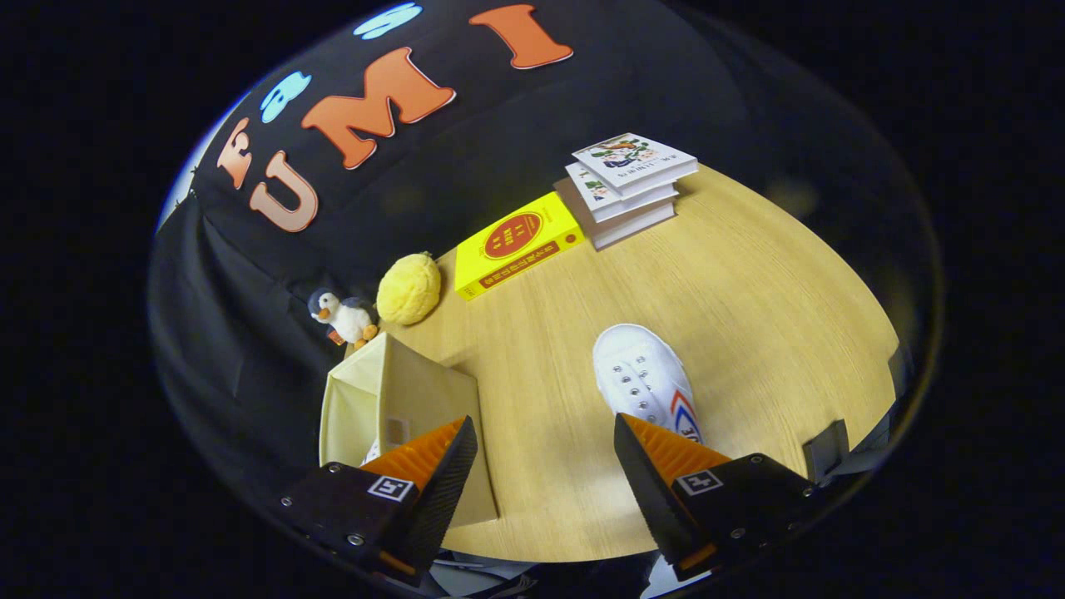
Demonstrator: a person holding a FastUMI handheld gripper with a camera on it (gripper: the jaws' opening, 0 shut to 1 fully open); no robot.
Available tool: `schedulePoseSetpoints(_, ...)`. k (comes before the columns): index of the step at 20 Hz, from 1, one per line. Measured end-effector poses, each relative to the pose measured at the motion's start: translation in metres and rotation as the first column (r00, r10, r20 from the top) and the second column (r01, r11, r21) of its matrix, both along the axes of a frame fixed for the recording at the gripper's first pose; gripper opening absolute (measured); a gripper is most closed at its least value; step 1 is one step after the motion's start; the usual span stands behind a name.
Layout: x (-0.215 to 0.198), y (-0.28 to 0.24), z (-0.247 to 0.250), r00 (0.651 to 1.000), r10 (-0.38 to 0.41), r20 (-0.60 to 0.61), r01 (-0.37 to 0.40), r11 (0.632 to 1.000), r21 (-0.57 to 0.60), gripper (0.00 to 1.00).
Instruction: Open the storage box then place both shoes into the box .Put the left shoe in first, then the right shoe, with the right side of both shoes facing outward in a uniform manner.
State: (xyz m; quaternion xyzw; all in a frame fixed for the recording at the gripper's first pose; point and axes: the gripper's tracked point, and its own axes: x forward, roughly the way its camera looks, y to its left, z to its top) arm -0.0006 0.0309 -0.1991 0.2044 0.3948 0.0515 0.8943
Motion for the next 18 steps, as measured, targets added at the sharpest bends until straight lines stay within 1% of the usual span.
schedulePoseSetpoints(3,0.0,-0.029,-0.021,0.999,-0.018,-0.04,0.017,1.0,-0.027,0.98)
schedulePoseSetpoints(5,-0.001,-0.045,-0.037,0.997,-0.012,-0.076,0.008,0.999,-0.048,0.98)
schedulePoseSetpoints(7,-0.003,-0.059,-0.053,0.994,-0.011,-0.112,0.003,0.998,-0.07,0.96)
schedulePoseSetpoints(8,-0.003,-0.065,-0.062,0.991,-0.008,-0.135,-0.003,0.996,-0.084,0.9)
schedulePoseSetpoints(9,-0.005,-0.071,-0.071,0.988,-0.002,-0.153,-0.013,0.995,-0.097,0.87)
schedulePoseSetpoints(10,-0.005,-0.074,-0.078,0.985,0.008,-0.172,-0.027,0.994,-0.11,0.81)
schedulePoseSetpoints(11,-0.007,-0.076,-0.086,0.981,0.022,-0.192,-0.045,0.992,-0.119,0.78)
schedulePoseSetpoints(12,-0.006,-0.076,-0.092,0.977,0.036,-0.21,-0.063,0.99,-0.127,0.72)
schedulePoseSetpoints(16,-0.001,-0.077,-0.111,0.964,0.084,-0.254,-0.125,0.98,-0.153,0.6)
schedulePoseSetpoints(18,0.003,-0.074,-0.118,0.959,0.105,-0.265,-0.15,0.976,-0.156,0.56)
